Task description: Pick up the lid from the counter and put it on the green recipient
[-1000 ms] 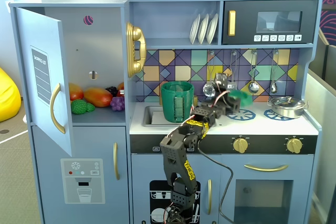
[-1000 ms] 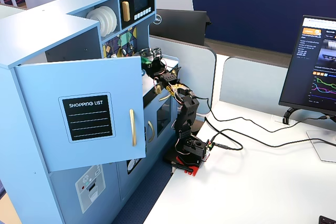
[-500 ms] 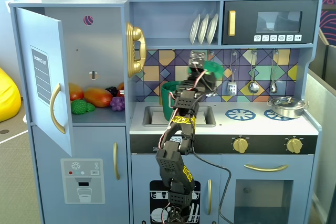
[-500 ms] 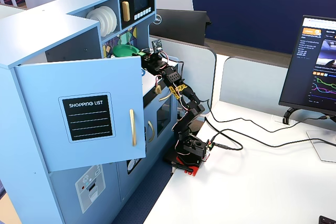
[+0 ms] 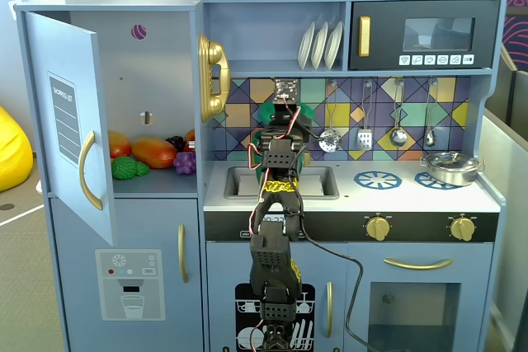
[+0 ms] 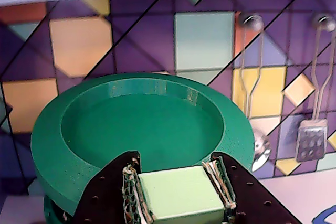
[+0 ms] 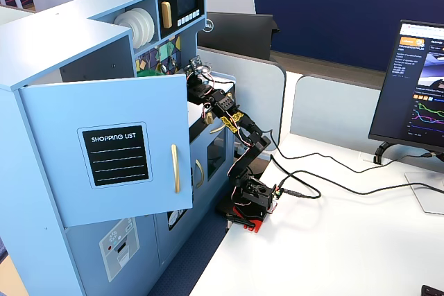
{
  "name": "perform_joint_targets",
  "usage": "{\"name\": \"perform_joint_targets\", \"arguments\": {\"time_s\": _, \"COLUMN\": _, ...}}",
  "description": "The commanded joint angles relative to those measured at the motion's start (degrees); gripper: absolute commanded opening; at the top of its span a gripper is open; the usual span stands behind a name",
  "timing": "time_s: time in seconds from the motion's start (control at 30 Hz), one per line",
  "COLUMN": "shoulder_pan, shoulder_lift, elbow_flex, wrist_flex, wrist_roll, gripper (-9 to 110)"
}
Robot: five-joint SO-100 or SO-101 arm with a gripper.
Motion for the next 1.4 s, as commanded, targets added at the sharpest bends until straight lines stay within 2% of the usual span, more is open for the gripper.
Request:
{"name": "perform_joint_targets", "arguments": {"time_s": 0.0, "shoulder_pan": -1.49, "shoulder_lift": -0.35, "elbow_flex": -4.66, "wrist_flex": 0.09, "wrist_roll": -1.32, "gripper": 0}}
{"name": "perform_joint_targets", "arguments": {"time_s": 0.73, "shoulder_pan": -4.13, "shoulder_lift": -6.15, "elbow_flex": -6.94, "wrist_flex": 1.85, "wrist_roll": -3.52, "gripper": 0}}
{"name": "perform_joint_targets", "arguments": {"time_s": 1.37, "shoulder_pan": -1.58, "shoulder_lift": -6.42, "elbow_flex": -6.68, "wrist_flex": 3.25, "wrist_roll": -5.19, "gripper": 0}}
